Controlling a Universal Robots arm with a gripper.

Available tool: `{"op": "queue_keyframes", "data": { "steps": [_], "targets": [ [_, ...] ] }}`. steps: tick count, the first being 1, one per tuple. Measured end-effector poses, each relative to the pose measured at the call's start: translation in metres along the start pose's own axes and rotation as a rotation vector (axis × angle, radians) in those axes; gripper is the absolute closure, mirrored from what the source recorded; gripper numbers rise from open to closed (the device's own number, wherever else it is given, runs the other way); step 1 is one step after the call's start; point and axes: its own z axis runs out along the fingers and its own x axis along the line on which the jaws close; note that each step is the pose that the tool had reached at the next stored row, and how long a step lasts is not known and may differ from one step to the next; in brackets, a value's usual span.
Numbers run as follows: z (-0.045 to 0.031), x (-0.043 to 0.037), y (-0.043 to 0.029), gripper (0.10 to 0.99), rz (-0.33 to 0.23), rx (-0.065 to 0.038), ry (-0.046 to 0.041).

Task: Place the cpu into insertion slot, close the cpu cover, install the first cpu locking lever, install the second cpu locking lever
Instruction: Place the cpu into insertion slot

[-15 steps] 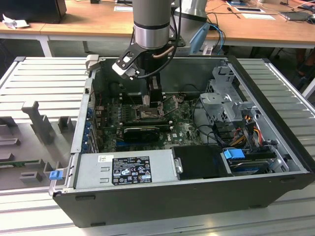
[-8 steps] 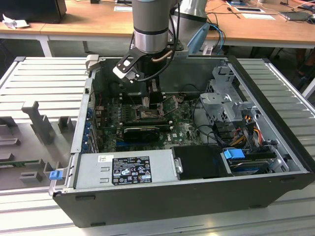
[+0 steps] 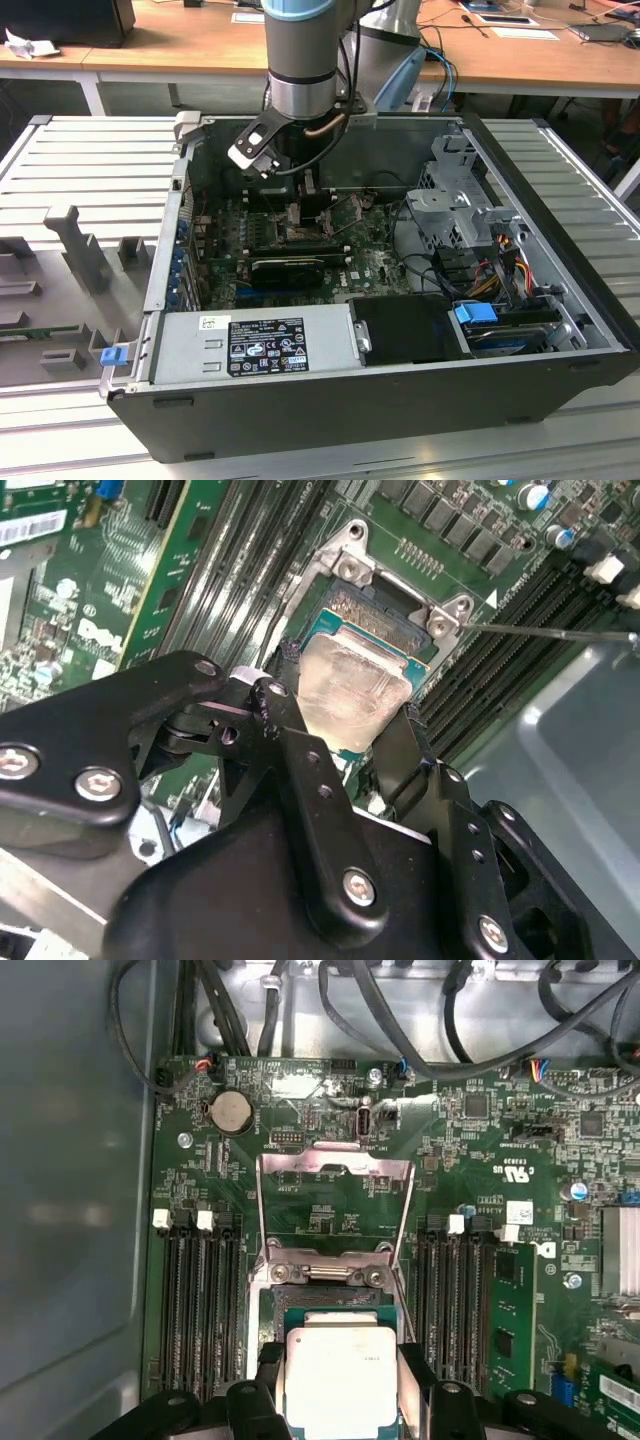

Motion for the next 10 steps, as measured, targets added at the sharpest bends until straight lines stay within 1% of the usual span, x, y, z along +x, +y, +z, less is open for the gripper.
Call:
{"op": "queue_keyframes", "data": {
  "steps": [2,4,7,9,10],
  "targets": [
    [0.0042,0.0010,-0.0004,0.553,0.027,0.000,-0.0018],
    [0.0071,0.0014,-0.0009,0.553,0.028,0.000,-0.0018],
    [0.0138,0.0015,-0.0020,0.553,0.027,0.000,-0.0017],
    [0.0190,0.0030,-0.0024,0.553,0.011,0.000,-0.0008],
    [0.0204,0.0037,-0.0025,0.553,0.011,0.000,-0.0007]
  ]
}}
